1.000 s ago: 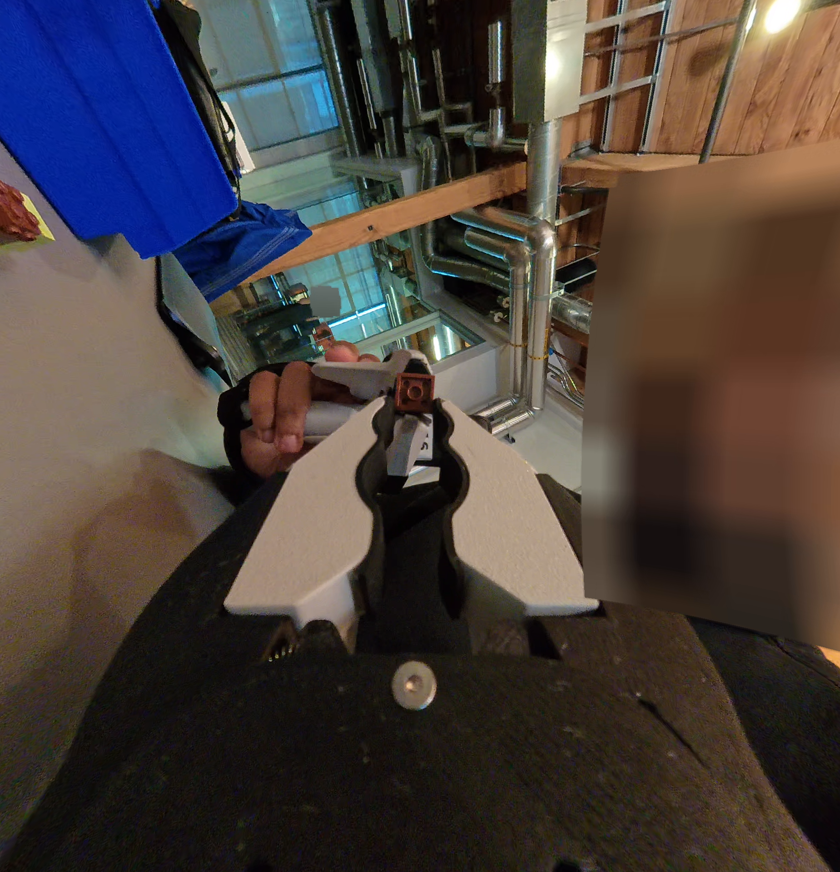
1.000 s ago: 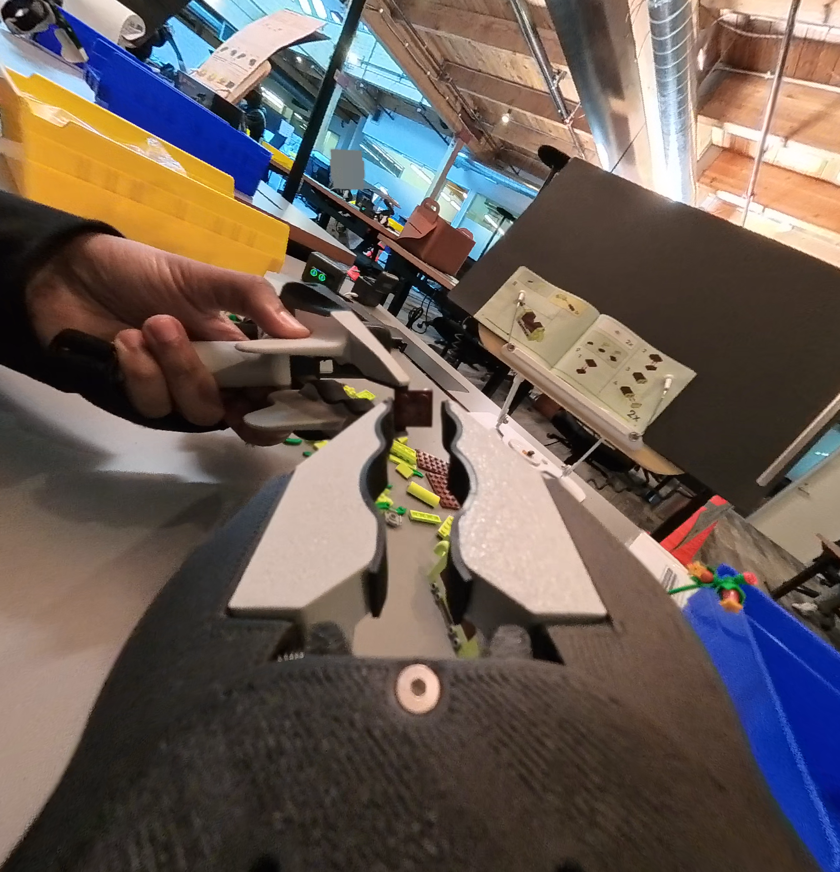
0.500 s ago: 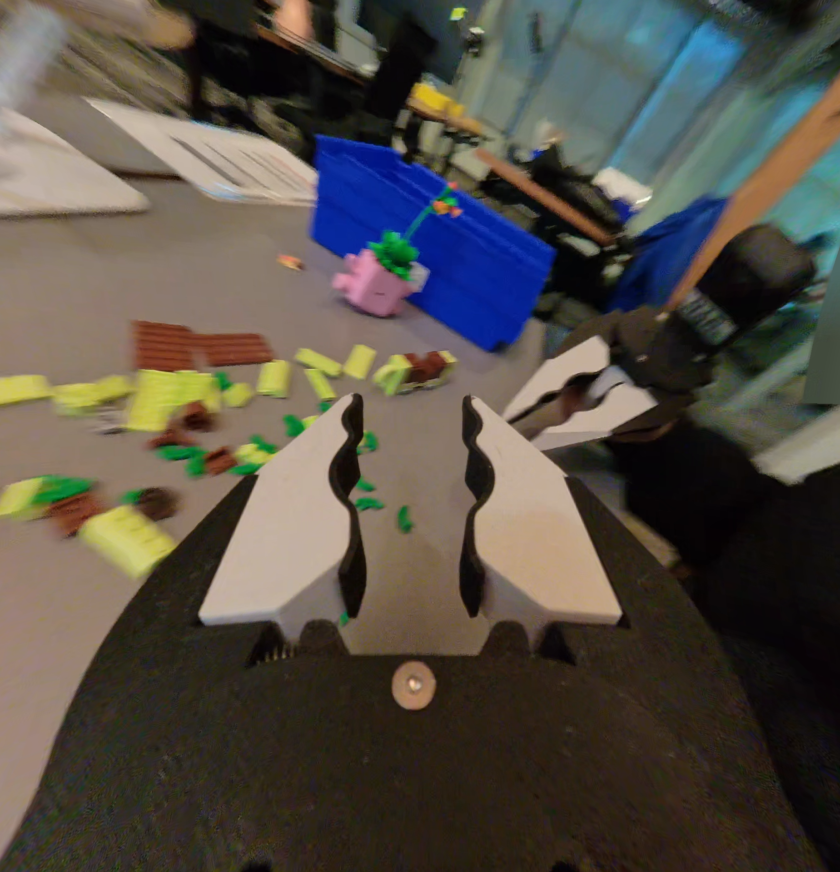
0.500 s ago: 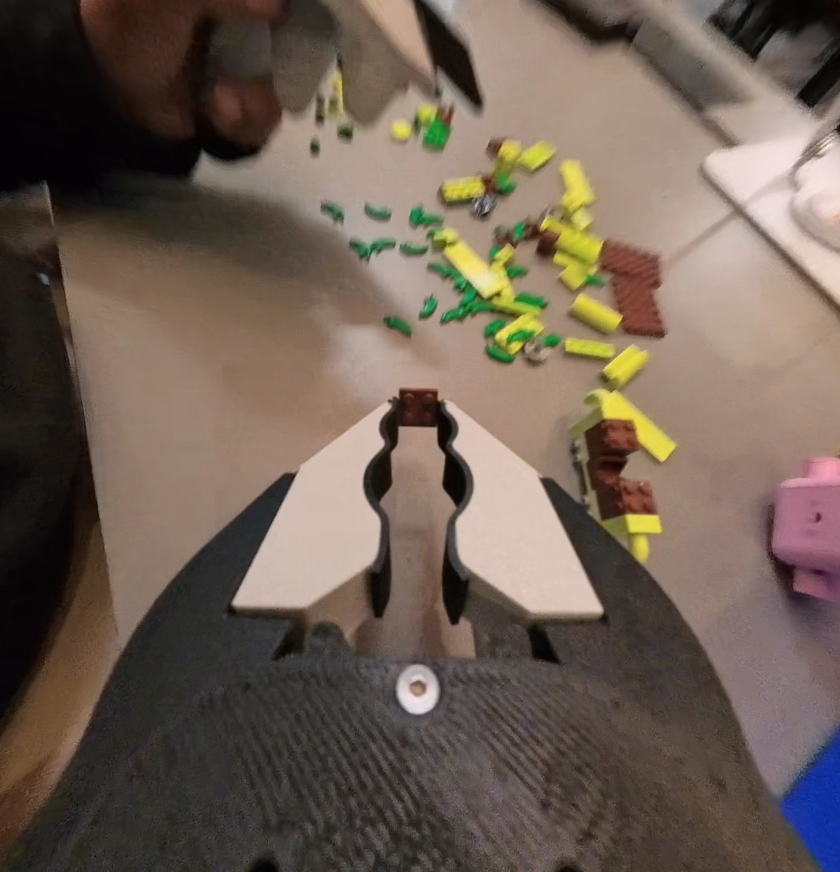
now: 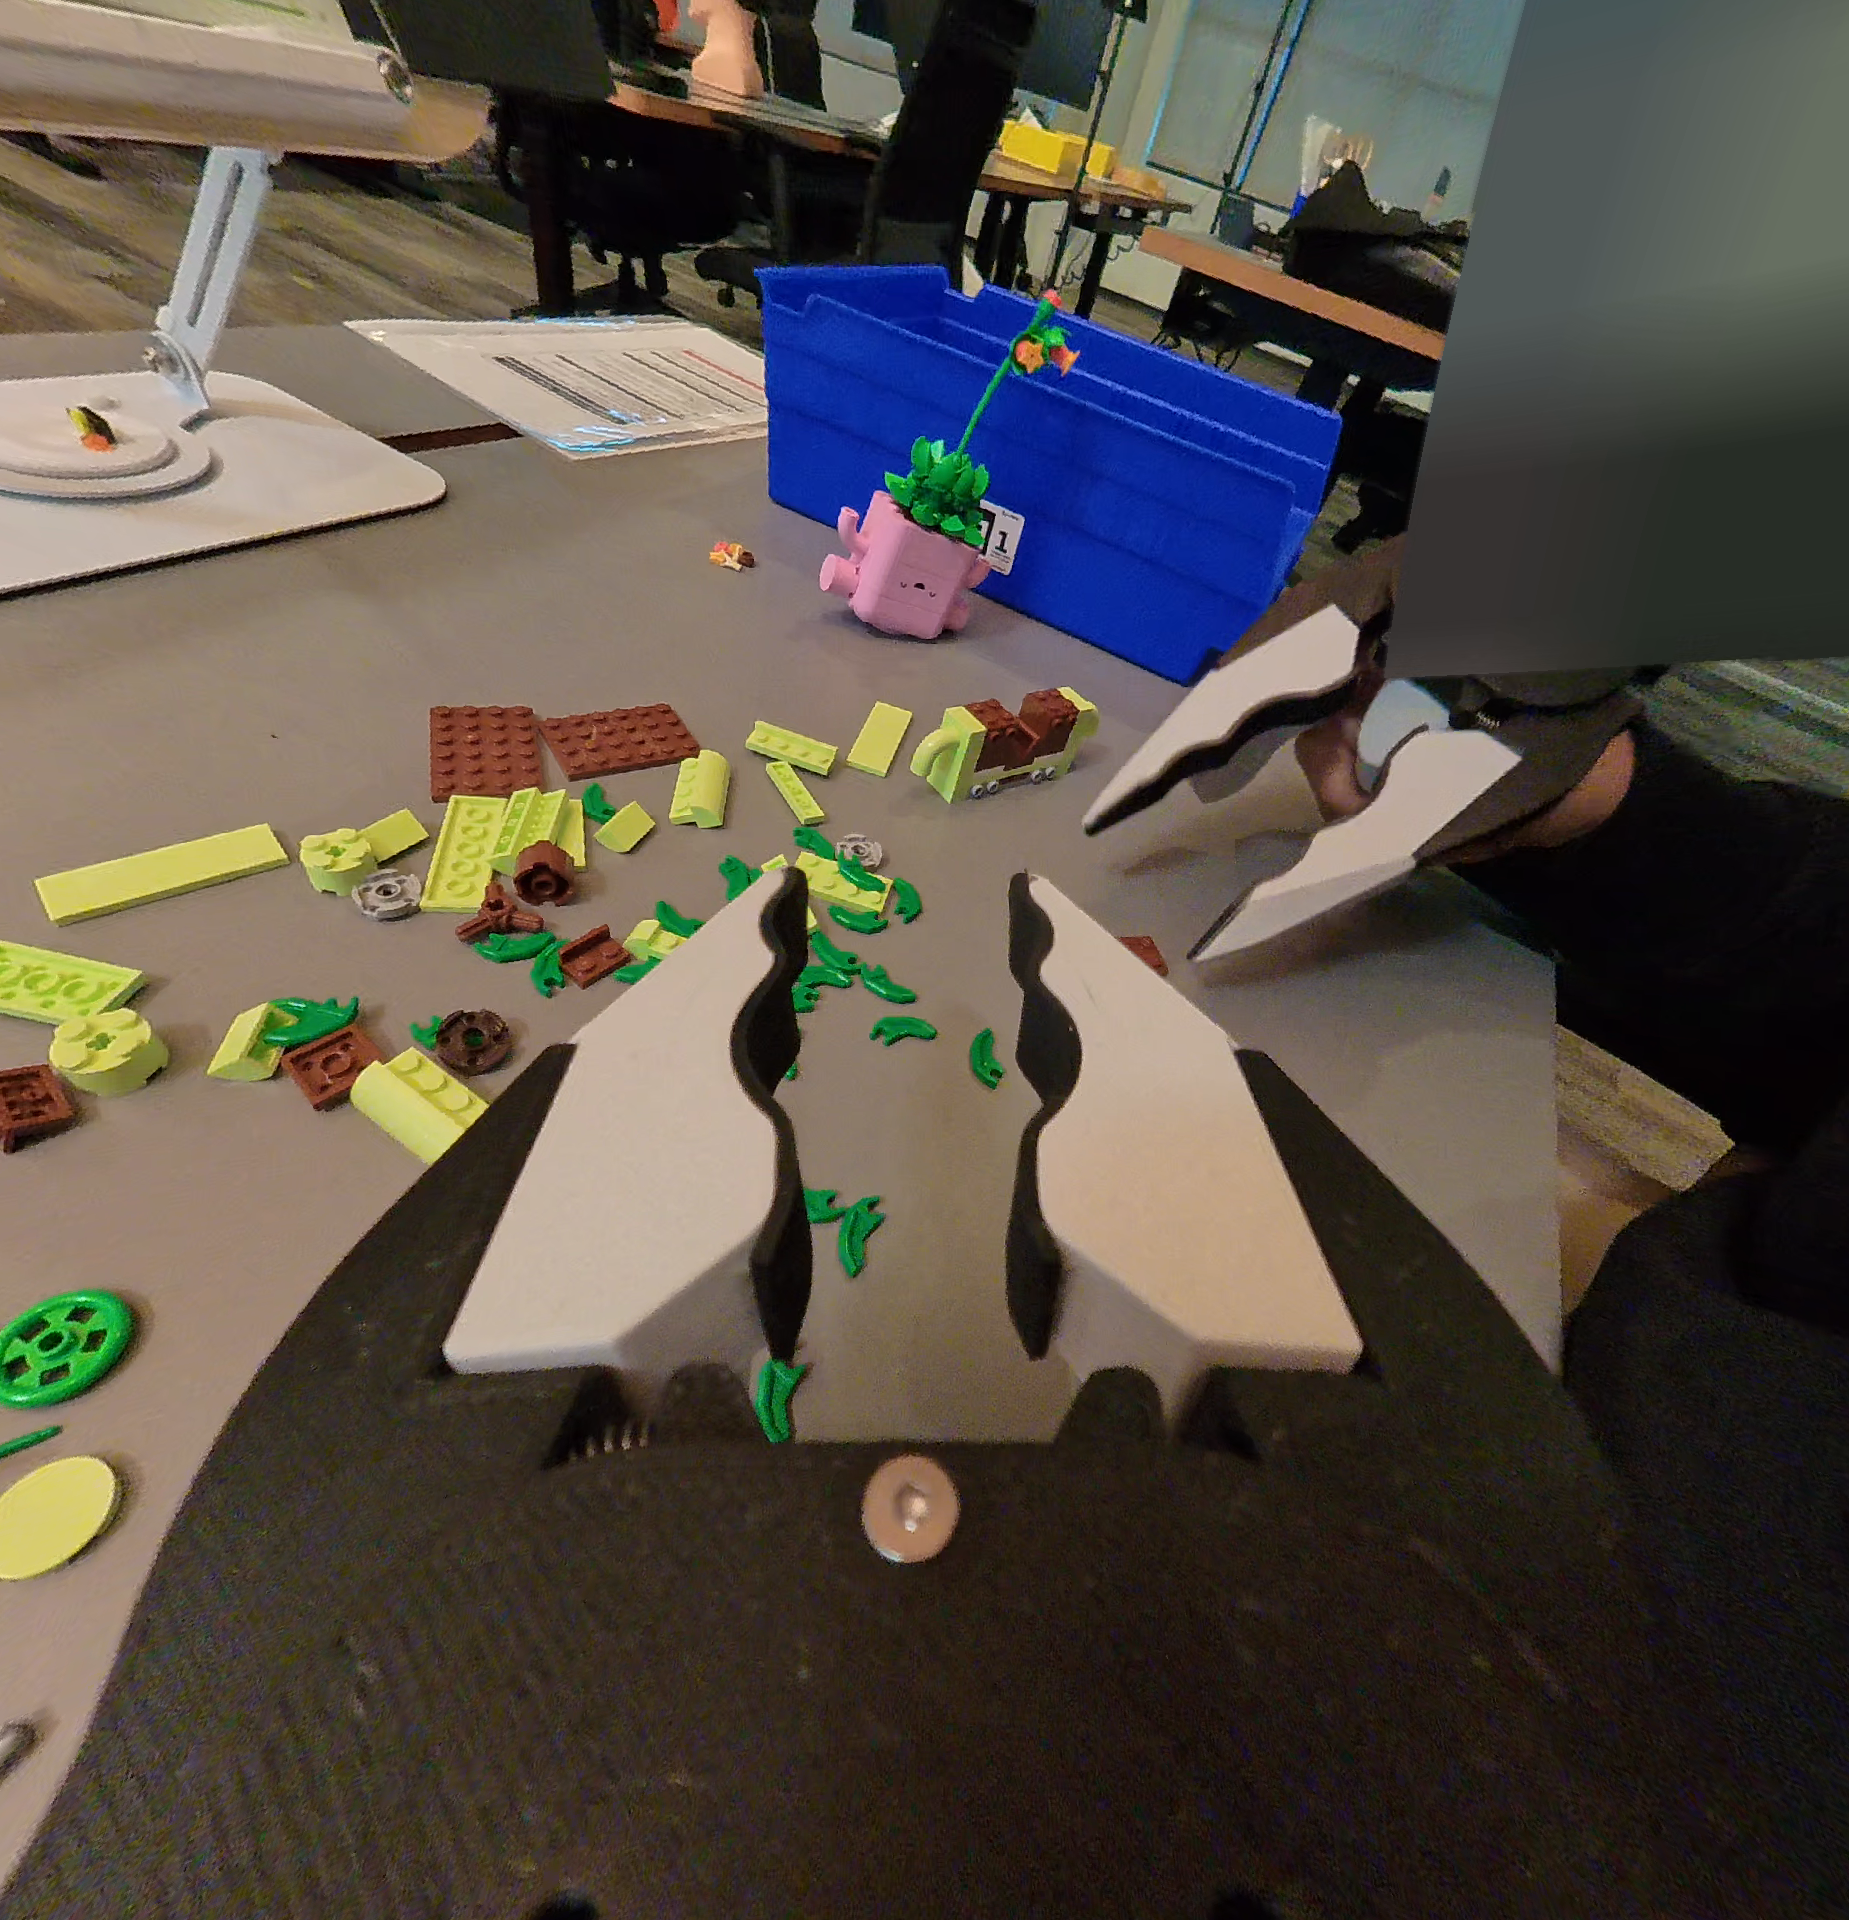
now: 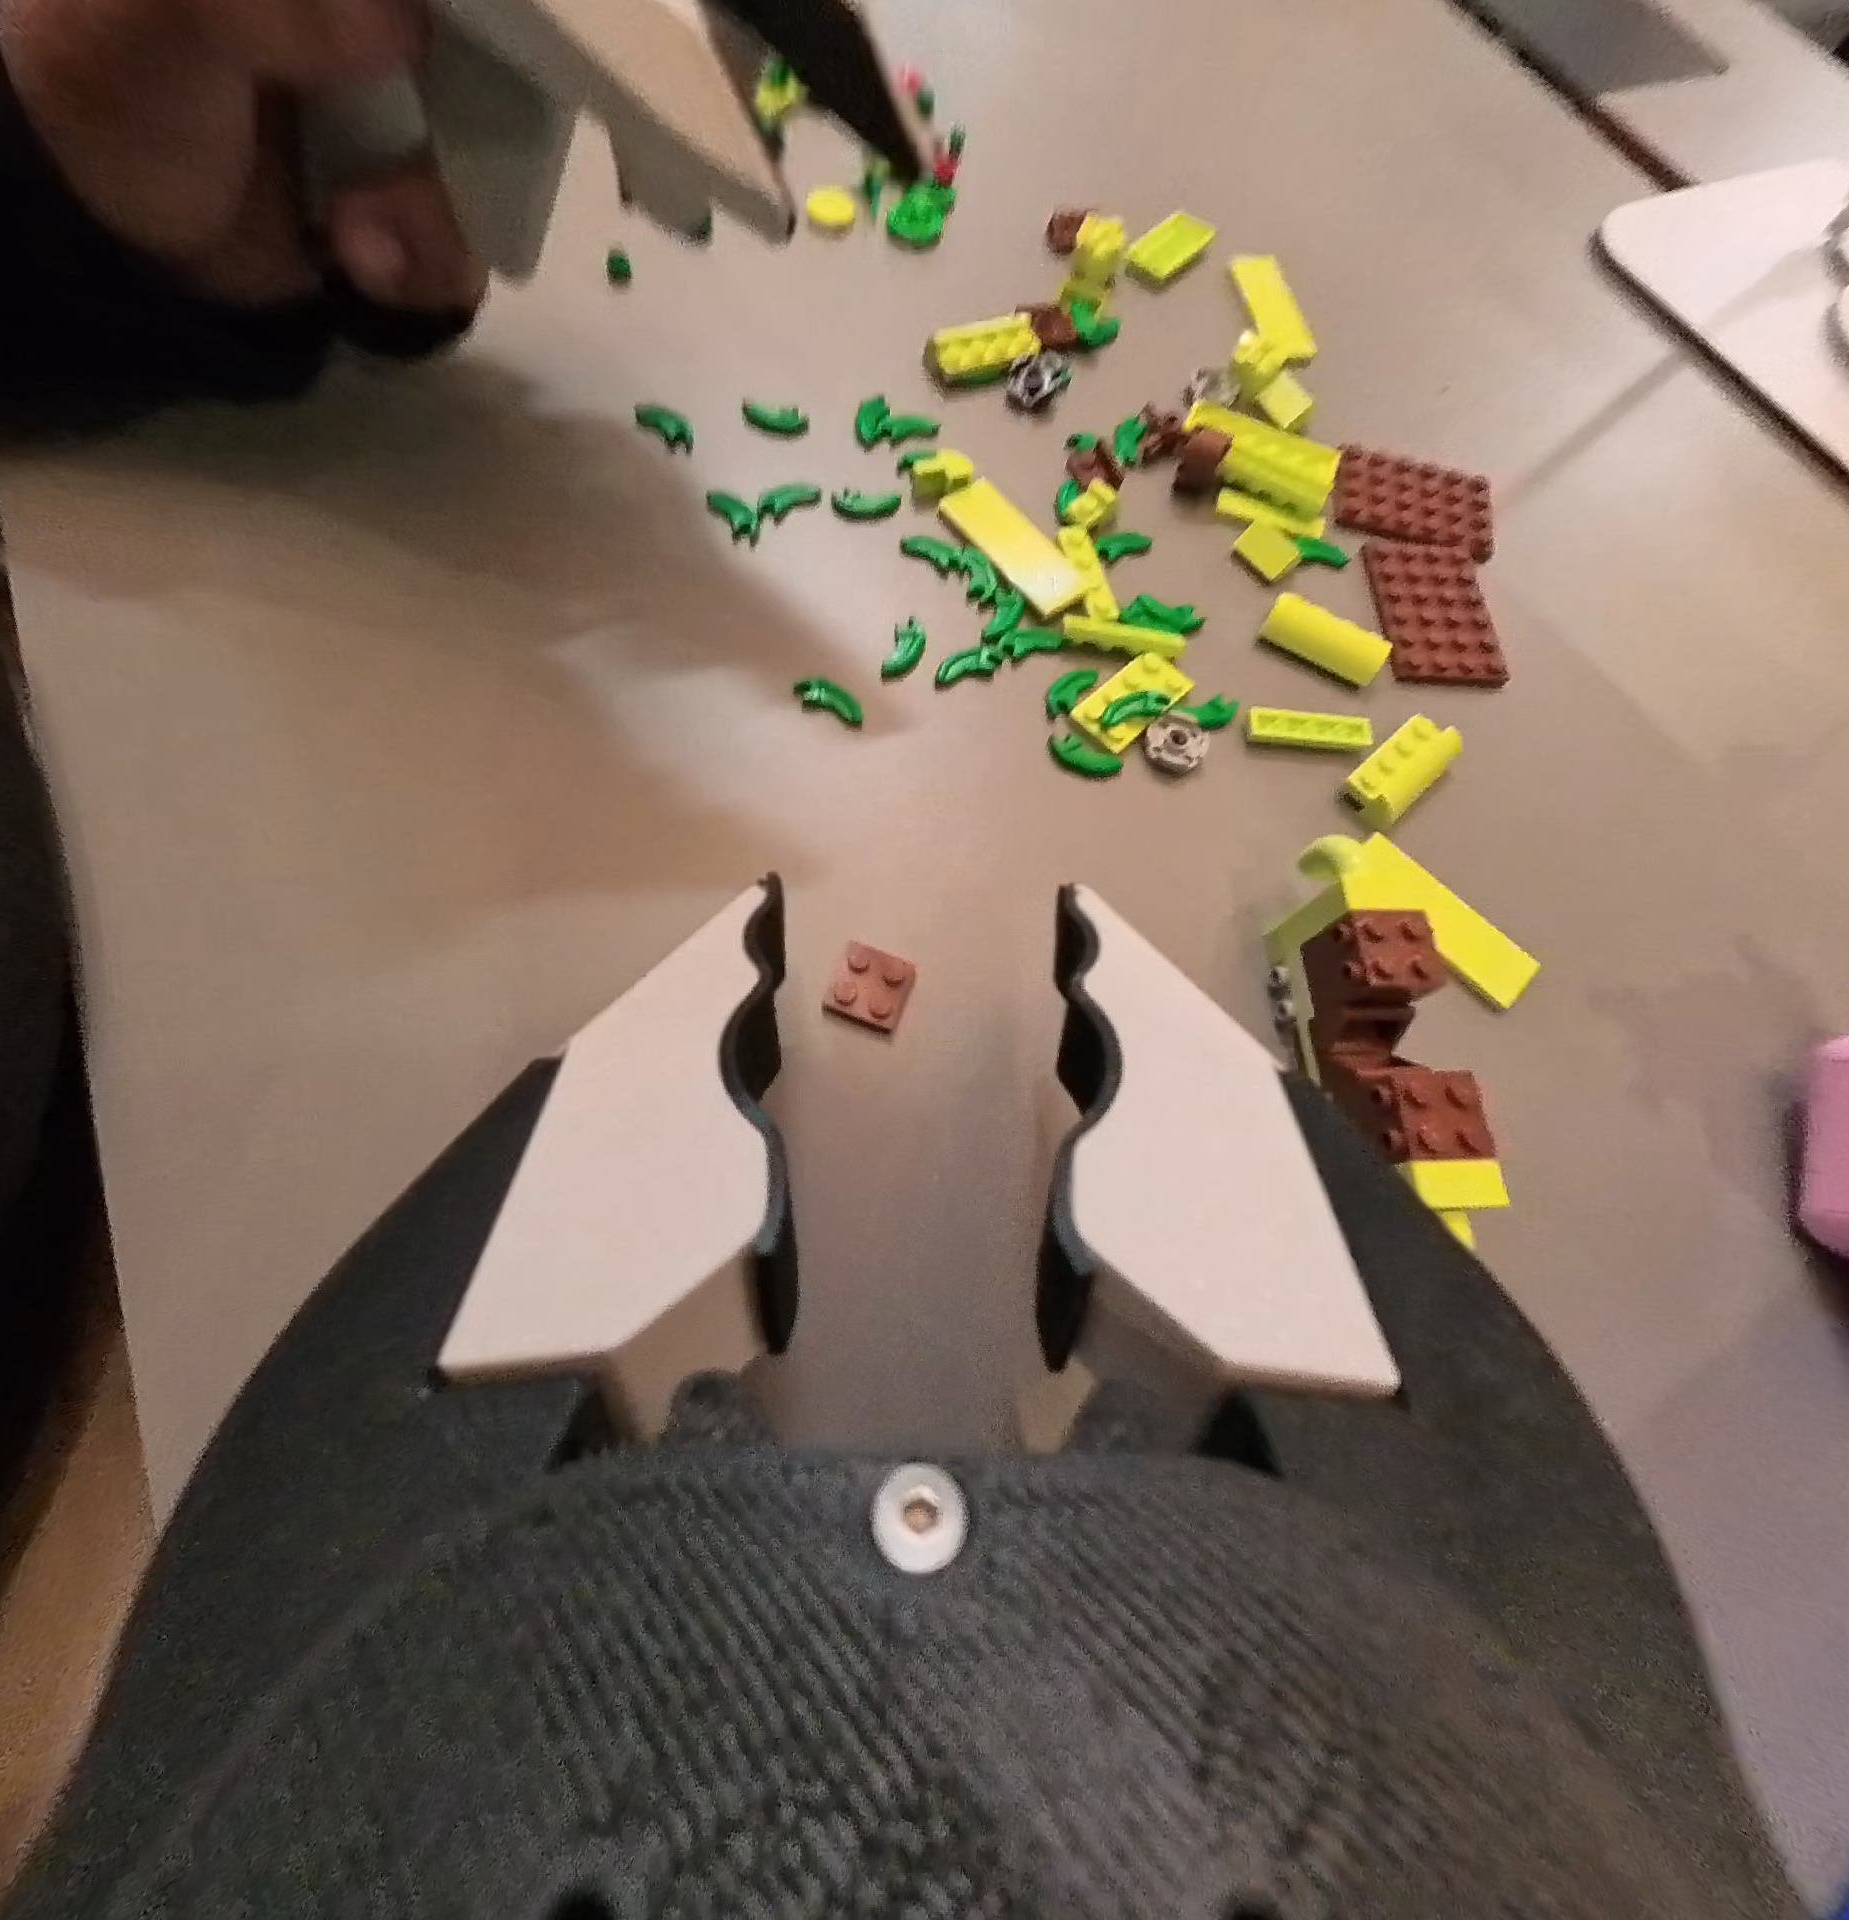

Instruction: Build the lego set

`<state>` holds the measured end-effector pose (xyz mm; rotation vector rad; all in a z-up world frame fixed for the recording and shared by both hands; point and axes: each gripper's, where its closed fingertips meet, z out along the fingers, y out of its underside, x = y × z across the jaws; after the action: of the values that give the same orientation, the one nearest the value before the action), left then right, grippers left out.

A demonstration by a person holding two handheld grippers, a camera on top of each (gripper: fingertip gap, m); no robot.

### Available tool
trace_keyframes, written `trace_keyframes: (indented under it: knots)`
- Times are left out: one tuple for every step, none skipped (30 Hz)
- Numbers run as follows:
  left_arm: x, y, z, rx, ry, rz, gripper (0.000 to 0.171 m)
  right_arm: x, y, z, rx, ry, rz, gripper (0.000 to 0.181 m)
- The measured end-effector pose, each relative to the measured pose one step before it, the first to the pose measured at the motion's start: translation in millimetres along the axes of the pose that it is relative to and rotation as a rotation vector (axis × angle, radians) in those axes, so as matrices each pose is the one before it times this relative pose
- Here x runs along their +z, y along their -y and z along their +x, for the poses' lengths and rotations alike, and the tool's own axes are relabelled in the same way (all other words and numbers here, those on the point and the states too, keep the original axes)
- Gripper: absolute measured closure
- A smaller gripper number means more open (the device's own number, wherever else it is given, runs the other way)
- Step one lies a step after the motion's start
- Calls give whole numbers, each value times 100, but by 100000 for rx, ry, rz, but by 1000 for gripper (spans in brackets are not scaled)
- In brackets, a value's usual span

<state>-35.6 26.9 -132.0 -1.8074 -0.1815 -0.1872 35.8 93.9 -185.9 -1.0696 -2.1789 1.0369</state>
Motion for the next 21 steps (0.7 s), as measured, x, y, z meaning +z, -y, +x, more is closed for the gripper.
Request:
trace_keyframes:
  knots:
    - [119,-124,96,243,-478,-224,135,-10,250,111,2748,521,4058,129]
    - [135,-144,135,188,-732,-419,135,38,75,66,2750,662,3064,127]
    - [139,-145,60,268,-135,-589,135,1,-56,45,2077,744,1008,127]
    - [110,-88,9,586,302,-527,135,-32,-27,15,1255,653,202,126]
    - [44,-17,-24,942,519,-291,135,-59,70,-91,139,823,607,126]
    - [-9,71,-83,1029,1021,214,135,-81,86,-72,-180,425,775,127]
    - [-39,87,-94,977,1029,465,135,-41,56,-74,-76,504,456,127]
    - [-24,47,-74,801,720,303,135,-7,5,-139,-85,1056,87,127]
    - [-5,-32,-56,541,455,-16,135,26,-32,-142,44,1198,-256,127]
    - [21,-70,-35,285,212,-260,135,70,-72,-124,325,1325,-572,129]
    - [71,-92,-30,72,-19,-347,135,96,-102,-122,618,1488,-840,130]
    - [94,-103,-23,-118,-206,-366,135,98,-113,-82,741,1355,-895,131]
    - [91,-103,-21,-275,-286,-397,135,68,-47,-63,420,1066,-512,131]
    - [62,-9,34,-270,-592,-235,135,6,30,-56,-104,649,128,133]
    - [6,68,16,-45,-368,411,135,-41,91,-73,-499,360,634,136]
    - [-8,76,-27,-95,-105,491,135,-76,120,-54,-578,146,908,138]
    - [-12,41,-25,-304,-165,261,135,-79,122,-10,-388,-11,912,140]
    - [5,6,-24,-565,-347,38,135,-53,91,-17,-95,226,644,142]
    - [10,-7,-41,-733,-358,-45,135,-12,46,-19,142,483,266,142]
    - [3,-3,-54,-758,-258,-11,135,12,21,35,233,233,87,142]
    - [4,2,-52,-727,-285,19,135,30,4,50,214,20,-57,142]
